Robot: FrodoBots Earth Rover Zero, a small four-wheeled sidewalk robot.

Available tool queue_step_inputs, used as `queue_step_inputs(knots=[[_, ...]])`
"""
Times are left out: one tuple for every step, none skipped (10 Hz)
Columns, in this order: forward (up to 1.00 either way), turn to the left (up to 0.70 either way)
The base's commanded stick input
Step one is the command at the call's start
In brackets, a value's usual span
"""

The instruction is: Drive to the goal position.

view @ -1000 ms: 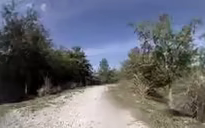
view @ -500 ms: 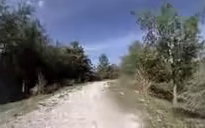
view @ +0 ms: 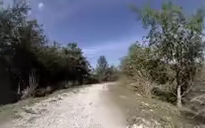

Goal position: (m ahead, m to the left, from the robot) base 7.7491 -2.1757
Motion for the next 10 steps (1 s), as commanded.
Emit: queue_step_inputs(knots=[[0.70,0.35],[0.70,0.35],[0.70,0.31],[0.70,0.17],[0.70,0.03],[0.00,0.00],[0.00,0.00],[0.00,0.00],[0.00,0.00],[0.00,0.00]])
